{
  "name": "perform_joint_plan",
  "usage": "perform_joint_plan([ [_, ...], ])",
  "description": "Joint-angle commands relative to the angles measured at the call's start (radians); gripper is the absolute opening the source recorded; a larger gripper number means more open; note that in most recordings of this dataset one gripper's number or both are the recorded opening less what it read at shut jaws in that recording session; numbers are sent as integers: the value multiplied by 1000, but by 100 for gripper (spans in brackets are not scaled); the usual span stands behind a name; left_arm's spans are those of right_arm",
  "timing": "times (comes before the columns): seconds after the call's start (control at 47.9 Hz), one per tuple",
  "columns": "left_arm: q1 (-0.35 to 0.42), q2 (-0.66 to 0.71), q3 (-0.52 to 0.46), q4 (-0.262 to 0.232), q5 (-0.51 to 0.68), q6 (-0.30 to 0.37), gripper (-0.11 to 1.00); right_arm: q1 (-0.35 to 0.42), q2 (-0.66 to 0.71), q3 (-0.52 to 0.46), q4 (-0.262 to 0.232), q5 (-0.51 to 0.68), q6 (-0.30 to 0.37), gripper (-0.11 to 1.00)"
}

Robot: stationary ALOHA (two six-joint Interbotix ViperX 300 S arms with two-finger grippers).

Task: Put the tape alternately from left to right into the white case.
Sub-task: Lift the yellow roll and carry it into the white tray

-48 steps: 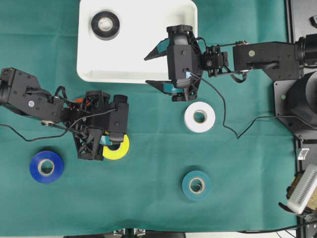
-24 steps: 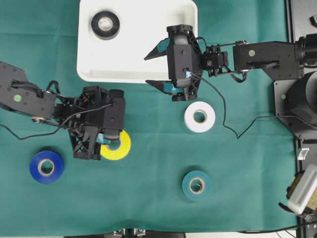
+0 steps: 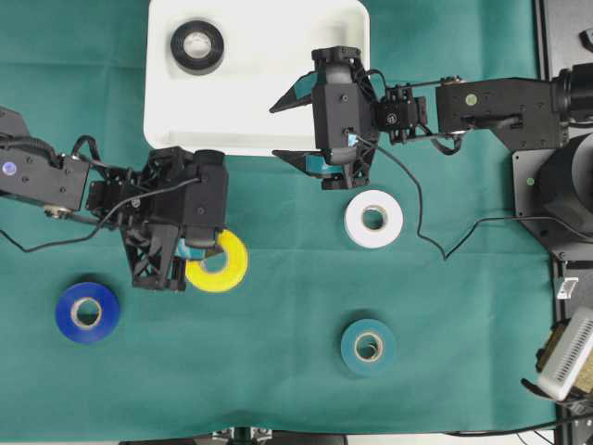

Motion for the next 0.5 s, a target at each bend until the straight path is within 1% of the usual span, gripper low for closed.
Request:
perform_joint_plan([
  [0.0, 29, -35, -25, 3, 5, 9, -3, 3, -23, -11, 0, -5, 2, 70],
  [0.146, 83, -35, -25, 5, 5, 67, -3, 2, -23, -11, 0, -5, 2, 70],
  [0.334, 170, -34, -28, 3, -9, 170, -3, 3, -23, -11, -2, -6, 2, 70],
  [0.48, 224, -25, -38, 3, -26, 233, -3, 3, -25, -11, 0, -5, 2, 70],
])
